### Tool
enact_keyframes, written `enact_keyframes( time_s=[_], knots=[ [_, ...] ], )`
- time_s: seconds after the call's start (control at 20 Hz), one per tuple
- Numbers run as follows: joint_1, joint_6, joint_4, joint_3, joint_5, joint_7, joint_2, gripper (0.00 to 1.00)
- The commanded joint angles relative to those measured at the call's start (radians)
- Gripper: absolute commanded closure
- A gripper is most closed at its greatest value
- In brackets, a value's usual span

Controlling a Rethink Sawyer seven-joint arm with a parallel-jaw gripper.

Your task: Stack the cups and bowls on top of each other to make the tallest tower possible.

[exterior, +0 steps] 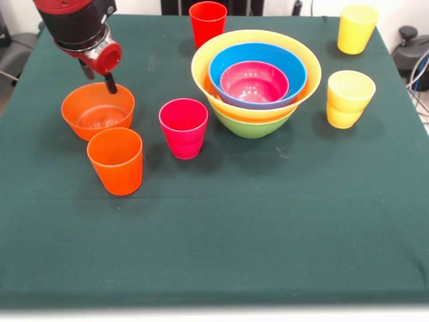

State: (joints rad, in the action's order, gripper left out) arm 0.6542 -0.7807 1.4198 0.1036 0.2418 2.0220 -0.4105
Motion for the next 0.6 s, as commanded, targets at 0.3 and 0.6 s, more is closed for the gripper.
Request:
enact_keyframes(
  time_s=[0.3, 0.6],
  knots=[
    [0.018, 0.097, -0.019, 0.054, 0.065, -0.065, 0.070, 0.00],
    [0.025, 0.110, -0.006, 0.055, 0.067, -0.064, 0.072, 0.00]
  ],
)
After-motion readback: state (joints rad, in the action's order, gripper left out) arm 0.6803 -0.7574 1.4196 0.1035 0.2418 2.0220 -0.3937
